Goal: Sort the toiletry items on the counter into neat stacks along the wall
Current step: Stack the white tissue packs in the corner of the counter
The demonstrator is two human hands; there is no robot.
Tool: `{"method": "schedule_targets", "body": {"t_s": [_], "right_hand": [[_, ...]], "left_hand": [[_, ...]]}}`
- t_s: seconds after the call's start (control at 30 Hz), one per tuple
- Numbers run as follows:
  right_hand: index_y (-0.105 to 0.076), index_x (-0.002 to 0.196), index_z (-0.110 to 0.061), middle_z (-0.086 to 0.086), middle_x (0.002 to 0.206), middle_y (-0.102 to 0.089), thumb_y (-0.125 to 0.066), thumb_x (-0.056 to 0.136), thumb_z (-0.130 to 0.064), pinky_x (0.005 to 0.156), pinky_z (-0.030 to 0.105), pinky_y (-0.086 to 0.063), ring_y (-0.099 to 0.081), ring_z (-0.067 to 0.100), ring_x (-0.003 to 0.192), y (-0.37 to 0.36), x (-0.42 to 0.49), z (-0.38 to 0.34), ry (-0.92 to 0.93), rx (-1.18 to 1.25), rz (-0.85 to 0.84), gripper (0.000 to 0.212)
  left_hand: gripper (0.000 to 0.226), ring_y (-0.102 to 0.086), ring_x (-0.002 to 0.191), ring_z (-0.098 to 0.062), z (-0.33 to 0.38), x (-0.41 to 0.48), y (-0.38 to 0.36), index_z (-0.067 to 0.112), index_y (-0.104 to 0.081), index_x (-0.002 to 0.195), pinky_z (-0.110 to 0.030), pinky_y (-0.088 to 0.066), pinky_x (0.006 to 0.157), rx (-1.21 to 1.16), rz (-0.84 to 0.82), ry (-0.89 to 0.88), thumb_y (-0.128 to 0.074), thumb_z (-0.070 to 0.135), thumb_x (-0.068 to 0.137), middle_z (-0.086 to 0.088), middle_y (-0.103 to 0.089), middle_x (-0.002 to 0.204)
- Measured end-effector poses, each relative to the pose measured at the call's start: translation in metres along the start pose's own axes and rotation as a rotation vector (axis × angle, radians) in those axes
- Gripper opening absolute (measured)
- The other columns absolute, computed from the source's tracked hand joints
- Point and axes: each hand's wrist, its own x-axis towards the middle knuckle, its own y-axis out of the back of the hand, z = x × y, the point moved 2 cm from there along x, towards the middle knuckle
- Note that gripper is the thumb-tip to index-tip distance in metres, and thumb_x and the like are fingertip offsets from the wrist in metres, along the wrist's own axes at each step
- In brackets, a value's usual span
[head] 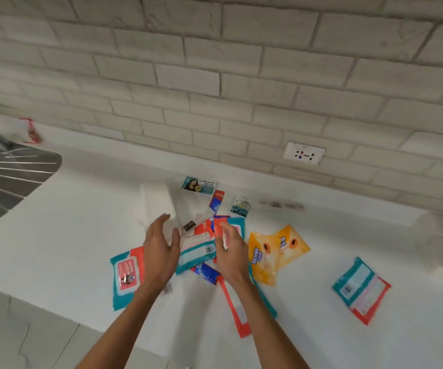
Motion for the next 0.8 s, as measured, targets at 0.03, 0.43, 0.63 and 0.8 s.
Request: {"method": "schedule_targets", "body": {"t_s": [0.03, 0.43, 0.63, 0.8], "right_hand": [[-0.055, 0.145, -0.028, -0.016, 0.134, -0.059, -0.055, 0.108, -0.036, 0.066, 0.010, -0.057, -0.064, -0.005, 0.098, -0.018, 0.003, -0.010, -0.006, 0.018, -0.024, 0.038], [-0.049, 0.150, -0.024, 0.004, 0.140, -0.061, -0.039, 0.109, -0.052, 0.099, 0.038, -0.057, -0.062, 0.020, 0.120, -0.127, 0.054, -0.057, -0.137, 0.070, -0.235, 0.051], [-0.051, 0.132, -0.042, -0.001, 0.120, -0.065, -0.045, 0.102, -0.063, 0.080, 0.045, -0.066, -0.069, 0.019, 0.100, -0.147, 0.059, -0.056, -0.194, 0.166, -0.248, 0.038], [-0.055, 0.129, -0.032, -0.010, 0.116, -0.059, -0.059, 0.099, -0.060, 0.072, 0.021, -0.056, -0.060, 0.004, 0.097, -0.142, 0.052, -0.075, -0.192, 0.250, -0.296, 0.041]], "left_hand": [[0.050, -0.053, 0.134, -0.026, -0.009, 0.008, 0.011, 0.021, -0.045, 0.149, -0.031, -0.049, 0.095, -0.036, 0.033, 0.034, -0.059, 0.034, 0.102, -0.003, -0.045, 0.158], [0.065, -0.058, 0.126, -0.036, -0.060, 0.090, 0.025, 0.017, -0.027, 0.157, -0.047, -0.054, 0.100, -0.332, -0.150, 0.412, -0.055, 0.041, 0.104, -0.015, -0.047, 0.153], [0.064, -0.063, 0.107, -0.029, -0.068, 0.108, 0.019, 0.013, -0.036, 0.149, -0.040, -0.059, 0.085, -0.340, -0.211, 0.468, -0.058, 0.048, 0.100, -0.013, -0.056, 0.139], [0.094, -0.063, 0.105, -0.030, -0.082, 0.119, 0.018, 0.012, -0.042, 0.138, -0.038, -0.061, 0.080, -0.278, -0.199, 0.491, -0.076, 0.072, 0.074, -0.009, -0.059, 0.122]]}}
